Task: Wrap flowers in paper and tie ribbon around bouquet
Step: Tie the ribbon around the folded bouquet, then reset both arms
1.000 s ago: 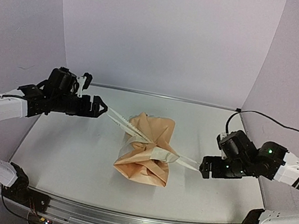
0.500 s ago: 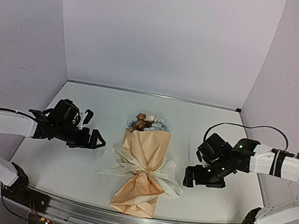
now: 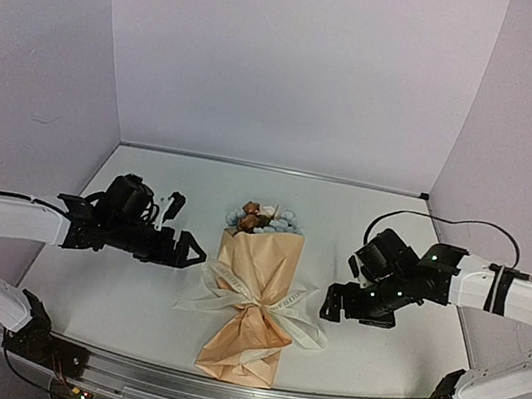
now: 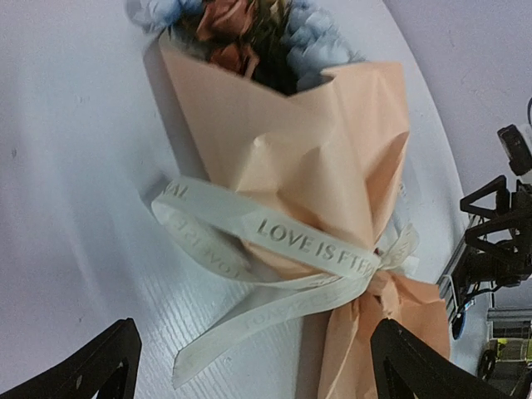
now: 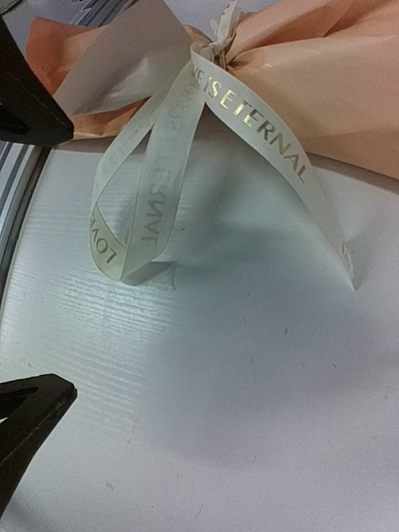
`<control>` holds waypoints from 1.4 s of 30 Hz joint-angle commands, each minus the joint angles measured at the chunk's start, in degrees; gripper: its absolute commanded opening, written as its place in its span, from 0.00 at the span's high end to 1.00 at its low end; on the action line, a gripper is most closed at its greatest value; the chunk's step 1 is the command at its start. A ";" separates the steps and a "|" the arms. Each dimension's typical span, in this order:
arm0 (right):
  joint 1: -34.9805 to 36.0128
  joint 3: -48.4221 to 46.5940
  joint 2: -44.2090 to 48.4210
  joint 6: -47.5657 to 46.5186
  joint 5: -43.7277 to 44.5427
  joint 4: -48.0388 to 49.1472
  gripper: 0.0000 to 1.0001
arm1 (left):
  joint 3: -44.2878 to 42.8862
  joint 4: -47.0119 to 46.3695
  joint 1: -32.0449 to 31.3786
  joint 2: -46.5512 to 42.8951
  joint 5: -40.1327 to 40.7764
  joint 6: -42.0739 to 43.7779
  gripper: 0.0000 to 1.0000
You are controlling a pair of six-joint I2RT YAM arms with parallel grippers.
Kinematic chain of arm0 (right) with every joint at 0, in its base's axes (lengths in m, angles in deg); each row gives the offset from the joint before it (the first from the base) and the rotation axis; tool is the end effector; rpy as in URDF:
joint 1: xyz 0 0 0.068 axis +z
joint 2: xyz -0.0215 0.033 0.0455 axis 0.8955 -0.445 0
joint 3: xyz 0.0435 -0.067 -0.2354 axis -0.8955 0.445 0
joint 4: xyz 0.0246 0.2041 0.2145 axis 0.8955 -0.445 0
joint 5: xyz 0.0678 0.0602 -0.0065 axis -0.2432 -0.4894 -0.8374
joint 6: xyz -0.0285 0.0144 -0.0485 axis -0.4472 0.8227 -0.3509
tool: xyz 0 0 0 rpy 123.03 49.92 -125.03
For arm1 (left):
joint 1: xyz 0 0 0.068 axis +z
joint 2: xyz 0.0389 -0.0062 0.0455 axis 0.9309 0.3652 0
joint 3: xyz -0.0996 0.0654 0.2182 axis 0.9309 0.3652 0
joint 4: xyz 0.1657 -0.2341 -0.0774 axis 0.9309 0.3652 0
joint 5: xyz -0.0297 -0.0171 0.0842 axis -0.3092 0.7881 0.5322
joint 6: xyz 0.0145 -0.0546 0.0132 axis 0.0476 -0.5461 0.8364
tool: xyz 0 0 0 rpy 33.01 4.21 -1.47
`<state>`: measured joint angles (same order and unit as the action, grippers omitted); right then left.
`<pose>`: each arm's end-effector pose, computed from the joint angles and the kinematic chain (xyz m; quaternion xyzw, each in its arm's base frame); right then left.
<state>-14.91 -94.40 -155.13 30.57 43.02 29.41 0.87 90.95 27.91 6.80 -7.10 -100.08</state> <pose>0.1873 0.2207 0.1761 -0.0939 0.9690 0.1962 0.1175 0.2209 -0.2050 0.1534 0.1287 0.8929 -0.3457 0.2582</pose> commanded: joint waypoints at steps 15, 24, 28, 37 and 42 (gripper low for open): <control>-1.59 -7.02 23.16 -11.21 30.32 -19.57 0.02 | -24.40 13.45 0.33 -9.13 24.13 5.37 0.00; -1.64 -5.42 26.13 -13.67 32.17 -22.60 0.02 | -23.02 13.67 0.33 -10.84 28.02 4.93 0.00; -1.64 -5.04 25.72 -14.68 30.79 -22.71 0.02 | -22.58 13.27 0.33 -11.15 28.10 4.60 0.00; -1.58 -5.07 24.94 -14.71 30.89 -22.71 0.02 | -22.17 12.50 0.33 -11.52 27.70 4.65 0.00; -1.64 -4.94 25.28 -14.42 30.68 -22.74 0.02 | -22.13 12.08 0.33 -11.63 27.21 4.92 0.00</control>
<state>-16.36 -99.47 -130.08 16.26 72.73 7.27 -21.07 104.01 28.02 -3.41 19.64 -95.47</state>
